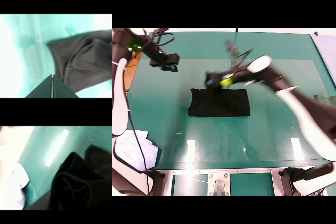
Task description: Fold the shirts.
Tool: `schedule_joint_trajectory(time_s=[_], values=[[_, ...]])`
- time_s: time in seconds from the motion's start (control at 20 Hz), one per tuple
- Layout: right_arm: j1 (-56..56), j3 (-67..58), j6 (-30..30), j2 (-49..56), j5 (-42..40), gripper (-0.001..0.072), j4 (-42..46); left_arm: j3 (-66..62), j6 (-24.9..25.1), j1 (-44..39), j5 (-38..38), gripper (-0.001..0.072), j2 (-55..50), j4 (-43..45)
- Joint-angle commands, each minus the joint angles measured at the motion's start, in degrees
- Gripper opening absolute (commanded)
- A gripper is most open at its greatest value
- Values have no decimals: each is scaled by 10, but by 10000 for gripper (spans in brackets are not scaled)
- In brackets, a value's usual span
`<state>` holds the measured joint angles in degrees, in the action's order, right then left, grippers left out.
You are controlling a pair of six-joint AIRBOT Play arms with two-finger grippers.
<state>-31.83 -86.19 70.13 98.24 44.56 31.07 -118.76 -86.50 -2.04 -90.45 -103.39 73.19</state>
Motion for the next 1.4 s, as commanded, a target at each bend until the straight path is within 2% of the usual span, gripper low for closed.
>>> schedule_joint_trajectory(time_s=[0.0, 0.05, 0.1, 0.15, 0.2, 0.25, 0.3, 0.5, 0.7, 0.75, 0.8, 0.85, 1.1, 1.3, 1.35], values=[[-127, -15, 0, 115, -215, 506, -31, 0, 17, 19, -17, 29, 3, 16], [-129, -22, 0, 125, -217, 503, -31, 0, 22, 19, -18, 29, 3, 18], [-121, -23, 0, 124, -215, 447, -31, 0, 26, 19, -22, 29, 3, 18], [-103, -23, 0, 115, -200, 360, -30, 0, 30, 19, -26, 29, 3, 19], [-80, -23, 0, 104, -175, 344, -30, 0, 30, 19, -28, 29, 3, 19], [-51, -23, 0, 91, -143, 271, -30, 0, 30, 19, -29, 29, 3, 19], [-17, -23, 0, 76, -100, 8, -30, 0, 30, 19, -29, 29, 3, 19], [125, -17, 3, 22, 66, 13, 11, 0, 30, 19, -27, 29, 3, 20], [257, 61, 70, -40, 129, 14, 137, 0, 30, 19, -27, 29, 3, 21], [284, 83, 70, -45, 152, 106, 148, 0, 30, 19, -26, 29, 3, 21], [309, 106, 70, -44, 171, 391, 148, 0, 30, 19, -25, 29, 3, 21], [325, 130, 65, -44, 172, 561, 148, 0, 30, 19, -23, 29, 3, 21], [306, 212, 29, -23, 134, 561, 134, 0, 30, 19, -15, 29, 3, 21], [249, 212, 0, 7, 108, 551, 45, 0, 30, 19, -17, 29, 3, 20], [239, 210, -6, 8, 100, 459, 22, 0, 30, 19, -17, 29, 3, 20]])
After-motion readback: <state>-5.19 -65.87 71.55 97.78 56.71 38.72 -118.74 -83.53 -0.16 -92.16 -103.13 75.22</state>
